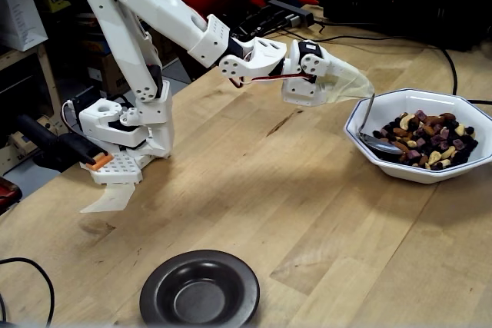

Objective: Use spoon to transfer food from the white bowl to brown plate

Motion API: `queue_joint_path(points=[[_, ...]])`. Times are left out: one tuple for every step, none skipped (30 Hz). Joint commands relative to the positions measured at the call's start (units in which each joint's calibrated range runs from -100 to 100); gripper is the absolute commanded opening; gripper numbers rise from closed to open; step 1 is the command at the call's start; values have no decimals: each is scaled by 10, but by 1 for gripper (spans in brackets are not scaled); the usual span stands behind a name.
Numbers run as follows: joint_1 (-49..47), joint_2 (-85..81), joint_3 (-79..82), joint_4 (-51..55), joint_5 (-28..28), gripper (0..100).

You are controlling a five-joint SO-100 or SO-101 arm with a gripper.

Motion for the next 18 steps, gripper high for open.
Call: queue_joint_path(points=[[4, -2, -3, -3, -3, 4], [4, -2, -3, -3, -3, 4], [4, -2, -3, -2, -3, 4], [4, -2, -3, -2, -3, 4], [4, -2, -2, -2, -3, 4], [4, -2, -2, 0, -3, 4], [4, -2, 0, 2, -3, 4], [5, -3, 0, 2, -2, 4], [8, -8, 0, 2, -2, 4], [9, -10, 0, 3, -2, 4], [9, -10, 0, 3, -2, 4], [9, -10, 0, 4, -2, 4], [9, -10, 0, 4, -2, 4], [7, -10, -1, 4, -2, 4], [5, -10, -2, 4, -2, 4], [5, -6, -5, 3, -2, 4], [5, -4, -9, -2, -3, 4], [5, -4, -10, -3, -3, 4]])
